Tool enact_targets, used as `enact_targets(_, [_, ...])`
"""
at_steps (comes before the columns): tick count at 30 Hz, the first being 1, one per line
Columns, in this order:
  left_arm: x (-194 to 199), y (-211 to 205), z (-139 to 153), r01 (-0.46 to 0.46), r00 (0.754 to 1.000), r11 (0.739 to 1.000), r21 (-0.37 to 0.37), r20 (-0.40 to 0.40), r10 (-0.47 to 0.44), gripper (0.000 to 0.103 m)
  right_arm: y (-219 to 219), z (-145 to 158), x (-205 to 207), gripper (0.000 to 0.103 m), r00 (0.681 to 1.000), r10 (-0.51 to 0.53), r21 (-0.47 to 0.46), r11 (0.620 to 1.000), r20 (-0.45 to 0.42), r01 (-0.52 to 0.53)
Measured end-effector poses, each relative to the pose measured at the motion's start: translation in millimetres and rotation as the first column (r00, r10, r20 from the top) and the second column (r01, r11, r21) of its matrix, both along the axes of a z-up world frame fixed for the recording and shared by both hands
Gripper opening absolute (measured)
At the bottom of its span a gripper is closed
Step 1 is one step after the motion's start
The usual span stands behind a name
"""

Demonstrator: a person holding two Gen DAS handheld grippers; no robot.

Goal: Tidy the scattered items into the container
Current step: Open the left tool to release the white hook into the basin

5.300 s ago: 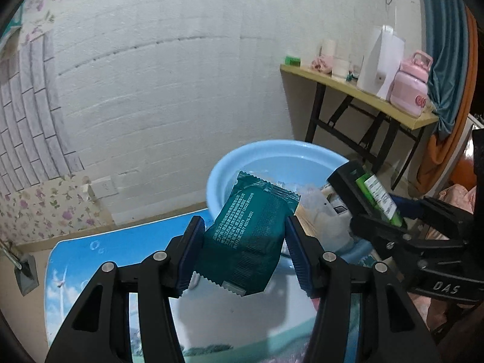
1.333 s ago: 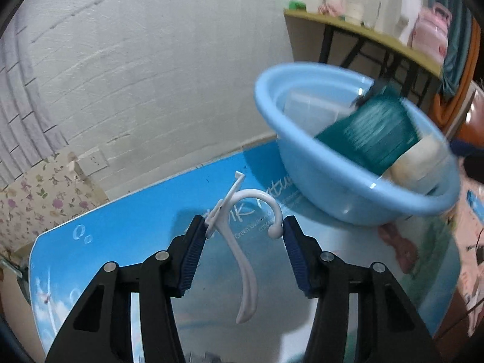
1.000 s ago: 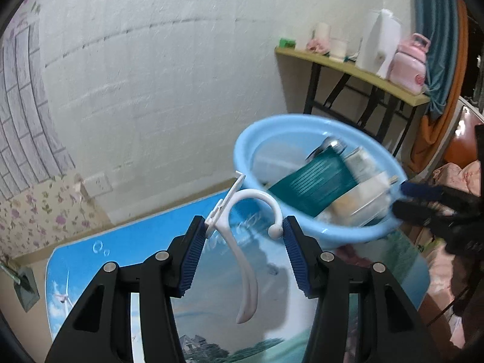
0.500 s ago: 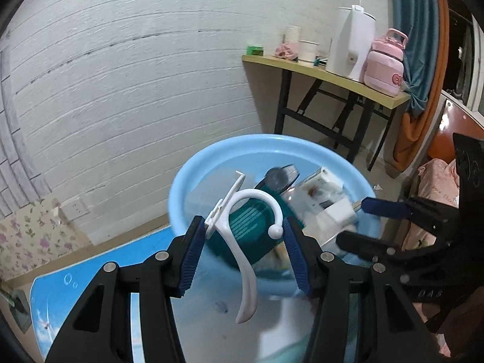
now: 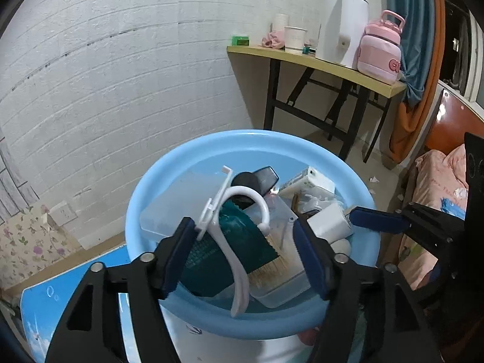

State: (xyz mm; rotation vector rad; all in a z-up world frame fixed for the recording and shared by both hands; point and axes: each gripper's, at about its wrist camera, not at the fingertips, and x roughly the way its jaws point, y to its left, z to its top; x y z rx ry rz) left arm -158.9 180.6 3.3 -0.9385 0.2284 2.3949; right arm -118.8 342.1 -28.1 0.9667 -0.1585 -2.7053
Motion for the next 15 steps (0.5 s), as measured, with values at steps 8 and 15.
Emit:
enact_targets(8, [10, -11, 11, -0.025, 1.0, 1.0, 0.011, -0.015, 0.025, 0.083, -5, 2, 3, 0.073, 1.0, -0.009, 0.001, 1.0, 0.009, 0.009])
enact_targets(15, [26, -26, 26, -0.064, 0.998, 0.998, 0.028, -0.024, 0.064, 0.09, -11, 16, 13, 0.073, 0.999, -0.035, 0.006, 0.999, -0.003, 0.035])
